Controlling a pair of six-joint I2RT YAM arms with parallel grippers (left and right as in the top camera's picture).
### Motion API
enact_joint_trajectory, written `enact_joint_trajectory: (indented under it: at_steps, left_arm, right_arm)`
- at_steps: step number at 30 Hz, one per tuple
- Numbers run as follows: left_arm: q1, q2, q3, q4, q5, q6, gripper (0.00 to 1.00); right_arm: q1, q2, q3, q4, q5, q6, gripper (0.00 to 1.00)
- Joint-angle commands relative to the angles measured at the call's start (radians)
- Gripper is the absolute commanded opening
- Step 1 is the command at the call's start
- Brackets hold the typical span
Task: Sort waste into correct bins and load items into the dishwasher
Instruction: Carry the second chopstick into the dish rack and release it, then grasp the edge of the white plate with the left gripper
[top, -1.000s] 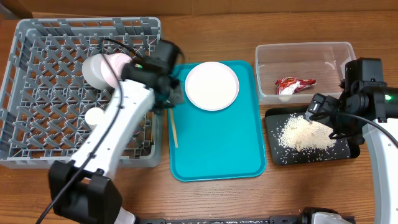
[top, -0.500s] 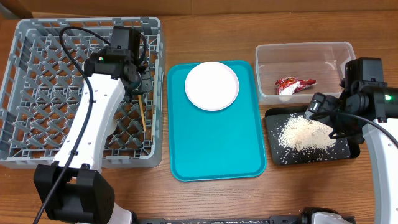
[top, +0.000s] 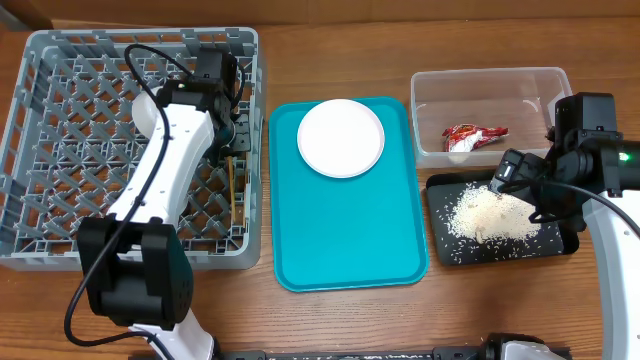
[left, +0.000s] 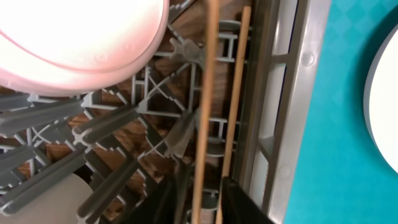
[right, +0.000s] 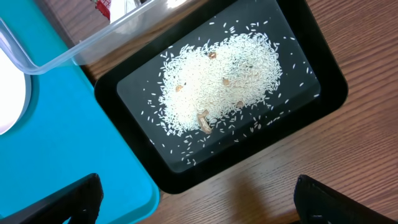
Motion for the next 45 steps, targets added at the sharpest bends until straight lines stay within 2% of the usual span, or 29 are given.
enact_joint_trajectory:
  at_steps: [1,5,12,19,22,27,29,31,38,45]
  left_arm:
    - [0.003,0.016,0.02,0.006,0.005,0.011,0.31]
    - [0.002,0.014,0.025,-0.01,0.017,0.009,0.34]
    - [-0.035,-0.037,0.048,-0.032,0.158,-0.024,0.4]
    - [-0.207,-0.042,0.048,0.087,0.154,0.15,0.51]
    - [-0.276,-0.038,0.048,0.159,0.154,0.213,0.61]
    - [-0.366,-0.02,0.048,0.272,0.153,0.296,0.7]
    - [-0.391,-0.006,0.048,0.301,0.154,0.309,0.79]
    - [-0.412,0.021,0.048,0.322,0.153,0.345,0.82]
    - [-0.438,0.153,0.048,0.366,0.158,0.356,0.81]
    - [-0.465,0.264,0.048,0.357,0.158,0.355,0.75]
  right_arm:
    - [-0.005,-0.004,0.009,0.003,-0.001,-0.006,1.0]
    - [-0.005,-0.004,0.009,0.003,-0.001,-0.006,1.0]
    - [-0.005,-0.004,0.009,0.011,-0.001,-0.006,1.0]
    - [-0.005,-0.004,0.009,0.01,-0.001,0.002,1.0]
    - [-0.005,-0.004,0.009,0.011,-0.001,0.002,1.0]
    - [-0.005,-0.004,0.009,0.014,-0.001,0.002,1.0]
    - [-0.005,-0.004,0.009,0.011,-0.001,0.002,1.0]
    - [-0.005,-0.004,0.009,0.004,-0.001,0.002,1.0]
    - [-0.005,-0.004,0.009,0.013,-0.002,0.002,1.0]
    - [-0.005,-0.004,0.009,0.008,0.0,0.001,1.0]
